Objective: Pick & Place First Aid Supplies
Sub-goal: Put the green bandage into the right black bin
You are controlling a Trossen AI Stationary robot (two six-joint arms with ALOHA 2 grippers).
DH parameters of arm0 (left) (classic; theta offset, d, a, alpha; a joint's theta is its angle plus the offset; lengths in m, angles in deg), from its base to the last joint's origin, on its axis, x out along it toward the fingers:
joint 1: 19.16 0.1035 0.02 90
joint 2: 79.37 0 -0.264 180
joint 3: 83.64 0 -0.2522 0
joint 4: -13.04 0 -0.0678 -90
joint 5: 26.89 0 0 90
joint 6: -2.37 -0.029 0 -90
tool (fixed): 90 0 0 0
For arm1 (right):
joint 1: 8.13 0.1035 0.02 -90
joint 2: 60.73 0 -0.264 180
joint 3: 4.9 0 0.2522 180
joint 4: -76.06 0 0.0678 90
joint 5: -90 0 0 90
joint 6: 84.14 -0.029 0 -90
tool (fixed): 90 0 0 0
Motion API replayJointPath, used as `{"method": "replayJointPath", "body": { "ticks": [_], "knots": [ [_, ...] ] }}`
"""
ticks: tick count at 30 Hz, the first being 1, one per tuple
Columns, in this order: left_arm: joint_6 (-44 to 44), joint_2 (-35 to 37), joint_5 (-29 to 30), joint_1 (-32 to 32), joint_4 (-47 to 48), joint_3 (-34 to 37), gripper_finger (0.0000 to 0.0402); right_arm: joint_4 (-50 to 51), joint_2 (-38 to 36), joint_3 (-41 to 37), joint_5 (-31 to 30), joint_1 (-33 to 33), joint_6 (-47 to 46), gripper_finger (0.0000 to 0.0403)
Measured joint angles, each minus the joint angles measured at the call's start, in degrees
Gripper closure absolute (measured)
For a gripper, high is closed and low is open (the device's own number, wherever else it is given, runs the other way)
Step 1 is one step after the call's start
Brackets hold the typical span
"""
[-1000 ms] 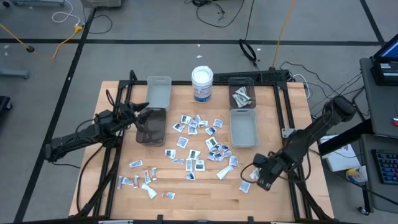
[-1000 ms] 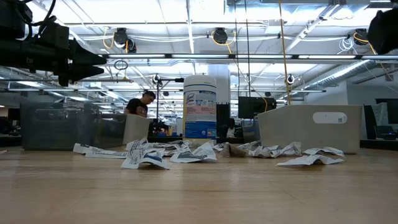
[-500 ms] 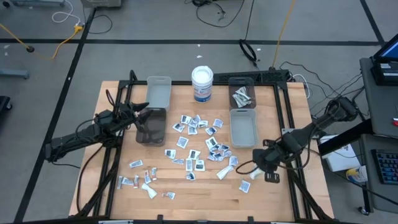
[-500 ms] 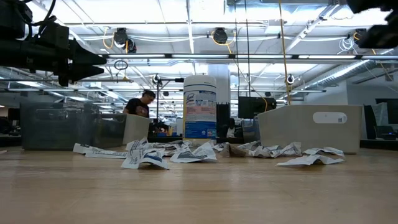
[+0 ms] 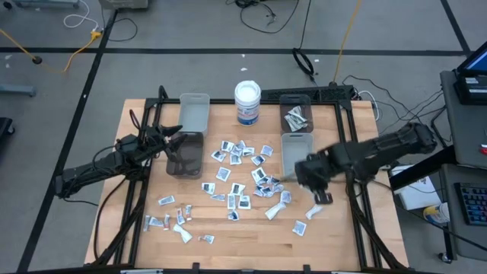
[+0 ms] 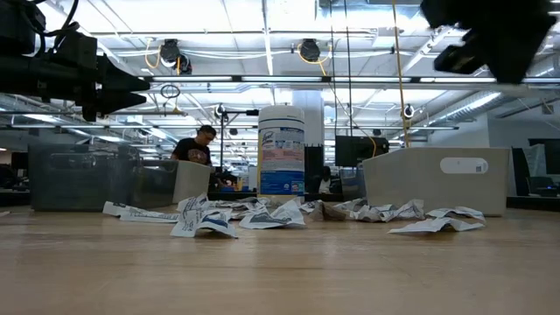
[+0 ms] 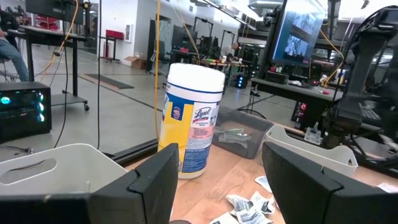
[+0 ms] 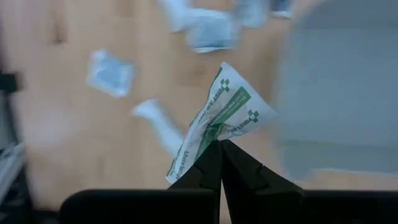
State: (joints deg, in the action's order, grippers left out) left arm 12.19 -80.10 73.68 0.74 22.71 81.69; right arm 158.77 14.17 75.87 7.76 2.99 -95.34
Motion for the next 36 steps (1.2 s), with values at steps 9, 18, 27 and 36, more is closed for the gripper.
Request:
{"method": "replayJointPath", "body": {
  "ticks": [9, 18, 27, 36],
  "knots": [
    [0.0, 0.0, 0.0, 0.0, 0.0, 0.0, 0.0165, 3.8, 0.0, 0.1, -8.6, -22.8, 5.9, 0.0403],
    [0.0, 0.0, 0.0, 0.0, 0.0, 0.0, 0.0165, 8.5, 0.1, 0.1, -16.3, -41.6, 5.9, 0.0403],
    [0.0, 0.0, 0.0, 0.0, 0.0, 0.0, 0.0165, 8.9, 4.8, 2.6, -16.7, -50.2, 6.5, 0.0403],
    [0.0, 0.0, 0.0, 0.0, 0.0, 0.0, 0.0165, 8.7, 20.0, 18.7, -16.6, -55.4, 11.8, 0.0403]
  ]
}}
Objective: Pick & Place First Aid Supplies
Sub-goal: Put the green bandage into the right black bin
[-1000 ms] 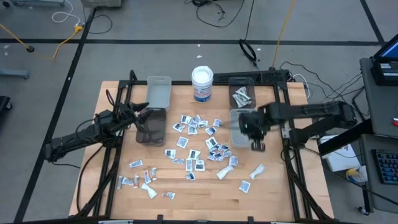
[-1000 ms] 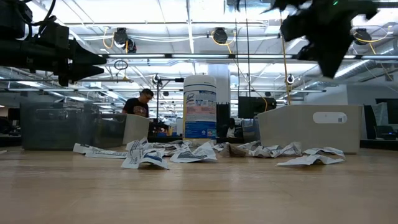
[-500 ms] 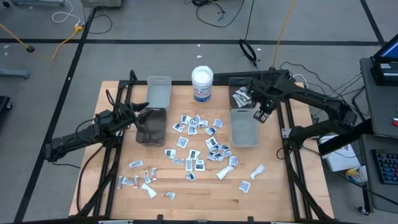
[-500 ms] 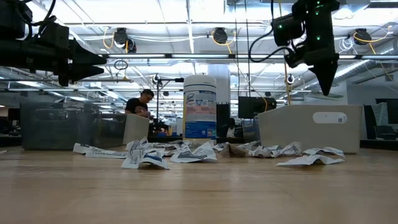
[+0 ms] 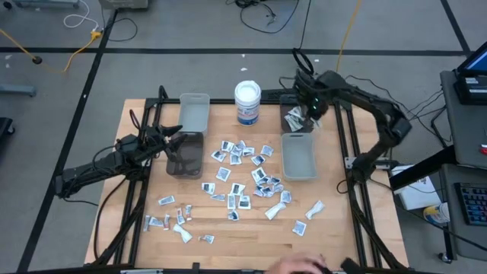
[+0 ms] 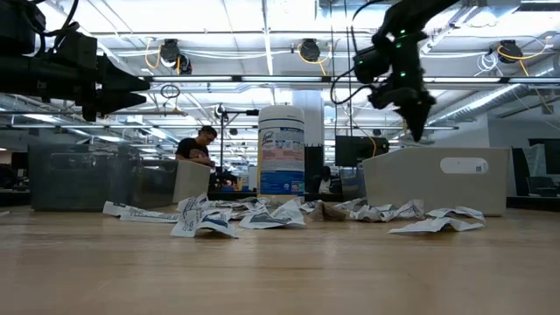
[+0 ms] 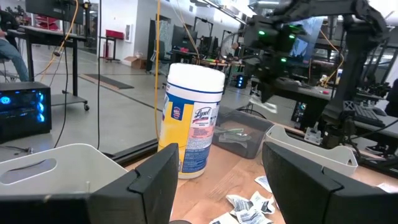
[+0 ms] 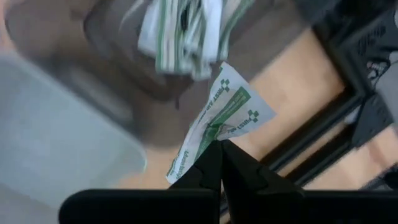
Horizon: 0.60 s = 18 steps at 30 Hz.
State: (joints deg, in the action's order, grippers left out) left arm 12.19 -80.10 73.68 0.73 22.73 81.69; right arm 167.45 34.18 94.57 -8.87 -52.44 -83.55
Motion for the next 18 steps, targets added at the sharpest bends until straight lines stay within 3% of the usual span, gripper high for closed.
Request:
{"method": "replayJointPath", "body": {
  "ticks": [10, 18],
  "knots": [
    [0.0, 0.0, 0.0, 0.0, 0.0, 0.0, 0.0165, 1.9, 10.7, 16.0, 3.0, -1.6, 2.6, 0.0403],
    [0.0, 0.0, 0.0, 0.0, 0.0, 0.0, 0.0165, -1.0, 14.1, 13.7, 2.7, -2.3, 3.2, 0.0403]
  ]
}}
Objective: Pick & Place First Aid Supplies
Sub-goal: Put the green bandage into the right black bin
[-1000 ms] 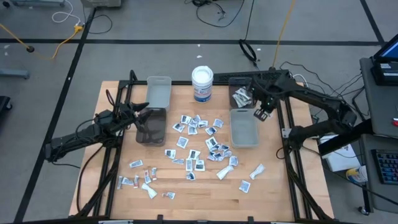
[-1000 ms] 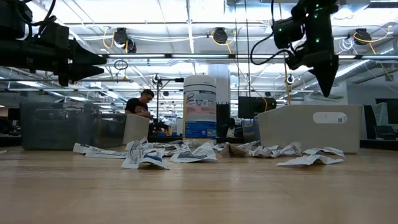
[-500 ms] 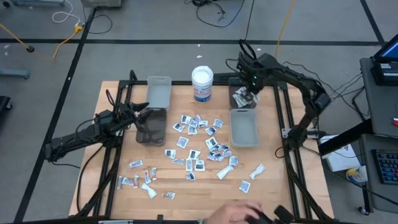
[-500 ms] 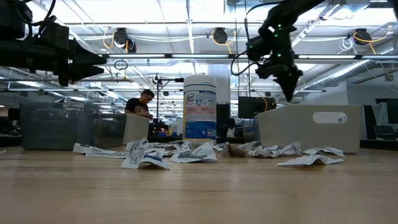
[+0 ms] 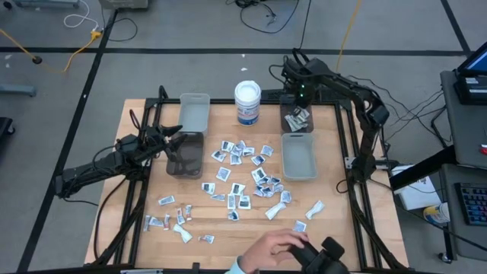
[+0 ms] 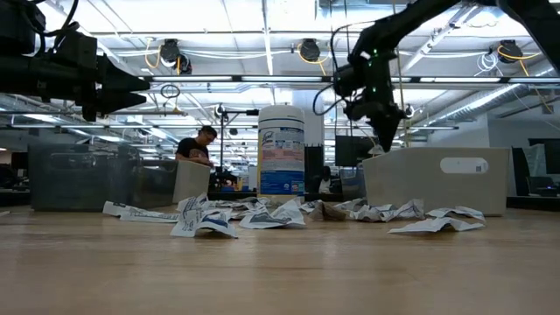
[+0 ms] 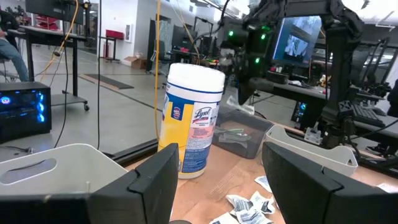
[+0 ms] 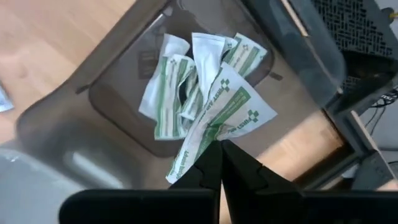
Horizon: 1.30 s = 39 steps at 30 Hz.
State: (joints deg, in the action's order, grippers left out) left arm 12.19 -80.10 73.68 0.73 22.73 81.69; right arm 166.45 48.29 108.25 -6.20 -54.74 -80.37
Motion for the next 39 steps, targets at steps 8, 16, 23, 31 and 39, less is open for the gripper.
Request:
{"method": "replayJointPath", "body": {
  "ticks": [8, 16, 23, 31, 39],
  "knots": [
    [0.0, 0.0, 0.0, 0.0, 0.0, 0.0, 0.0165, -10.1, 1.0, -8.8, 0.0, 0.0, 1.8, 0.0403],
    [0.0, 0.0, 0.0, 0.0, 0.0, 0.0, 0.0165, -10.5, 1.0, -9.9, -1.5, 0.0, 1.6, 0.0373],
    [0.0, 0.0, 0.0, 0.0, 0.0, 0.0, 0.0165, -10.2, 1.0, -9.9, -1.3, 0.0, 2.0, 0.0277],
    [0.0, 0.0, 0.0, 0.0, 0.0, 0.0, 0.0165, -9.7, -2.8, -9.8, -1.4, 0.5, 6.9, 0.0212],
    [0.0, 0.0, 0.0, 0.0, 0.0, 0.0, 0.0165, -2.8, -9.9, -9.8, -1.3, 3.0, 12.7, 0.0219]
  ]
}}
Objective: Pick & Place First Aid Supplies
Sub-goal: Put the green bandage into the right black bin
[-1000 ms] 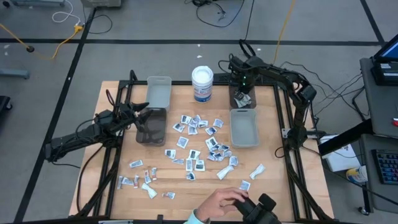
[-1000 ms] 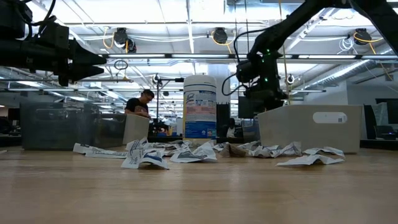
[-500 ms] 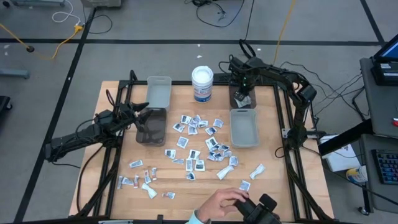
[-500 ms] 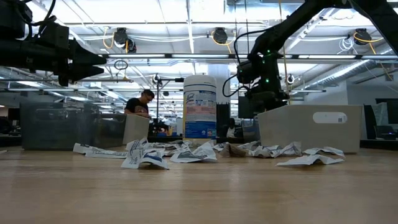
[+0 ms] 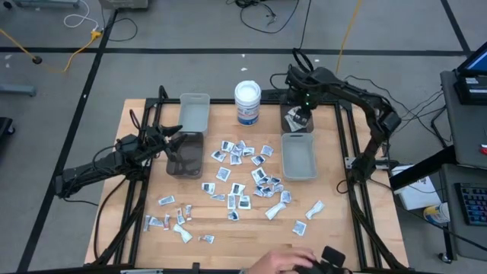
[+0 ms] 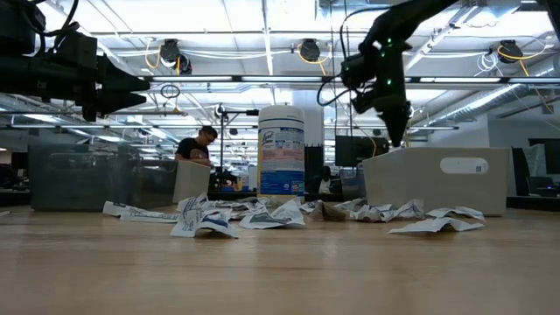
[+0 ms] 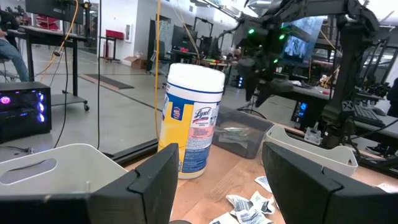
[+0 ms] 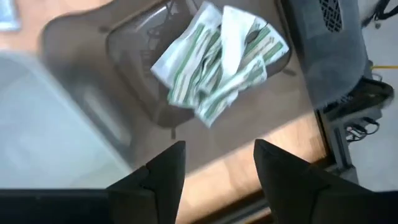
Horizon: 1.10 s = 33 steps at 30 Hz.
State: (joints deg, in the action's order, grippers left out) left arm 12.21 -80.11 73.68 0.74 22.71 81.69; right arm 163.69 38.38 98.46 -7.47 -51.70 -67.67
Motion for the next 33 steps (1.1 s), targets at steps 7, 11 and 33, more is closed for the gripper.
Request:
{"method": "replayJointPath", "body": {
  "ticks": [7, 11, 33],
  "knots": [
    [0.0, 0.0, 0.0, 0.0, 0.0, 0.0, 0.0165, 5.6, -6.0, 0.0, 0.0, 4.1, -0.5, 0.0222],
    [0.0, 0.0, 0.0, 0.0, 0.0, 0.0, 0.0165, 8.5, -8.2, 0.0, 0.2, 6.2, -2.7, 0.0222],
    [0.0, 0.0, 0.0, 0.0, 0.0, 0.0, 0.0165, 16.0, -11.7, -0.8, 0.2, 36.9, -11.5, 0.0222]
  ]
}}
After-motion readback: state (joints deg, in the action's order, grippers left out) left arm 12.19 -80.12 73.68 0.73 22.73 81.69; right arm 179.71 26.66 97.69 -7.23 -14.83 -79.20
